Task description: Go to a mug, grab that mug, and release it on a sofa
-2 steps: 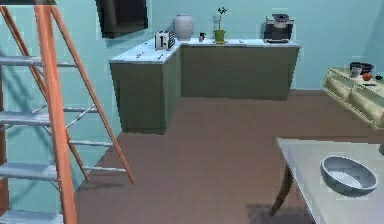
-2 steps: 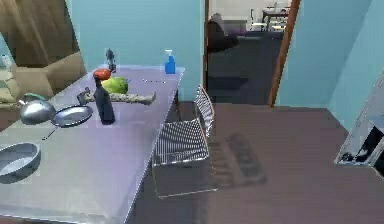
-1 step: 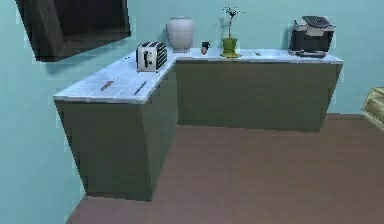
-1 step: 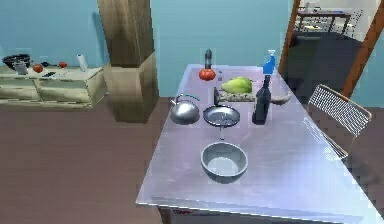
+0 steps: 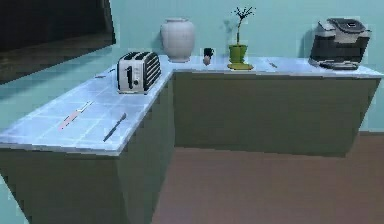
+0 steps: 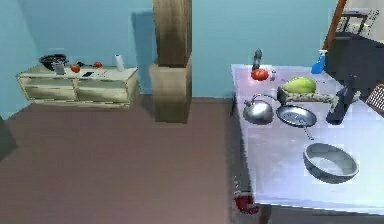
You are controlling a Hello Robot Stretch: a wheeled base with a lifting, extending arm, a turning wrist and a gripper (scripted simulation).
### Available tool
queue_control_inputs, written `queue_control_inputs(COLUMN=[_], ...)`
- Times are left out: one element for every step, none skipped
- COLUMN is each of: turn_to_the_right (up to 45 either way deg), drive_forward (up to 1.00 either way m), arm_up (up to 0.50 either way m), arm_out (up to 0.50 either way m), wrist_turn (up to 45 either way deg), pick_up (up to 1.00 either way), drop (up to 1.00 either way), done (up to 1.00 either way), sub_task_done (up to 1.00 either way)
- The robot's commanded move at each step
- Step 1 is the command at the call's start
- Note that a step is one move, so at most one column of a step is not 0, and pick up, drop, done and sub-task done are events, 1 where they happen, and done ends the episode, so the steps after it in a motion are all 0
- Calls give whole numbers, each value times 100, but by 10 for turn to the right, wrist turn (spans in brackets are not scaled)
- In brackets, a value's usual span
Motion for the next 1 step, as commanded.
queue_control_inputs(turn_to_the_right=[210], drive_forward=[0], arm_up=[0], arm_out=[0], wrist_turn=[0], pick_up=[0], drop=[0], done=[0], sub_task_done=[0])
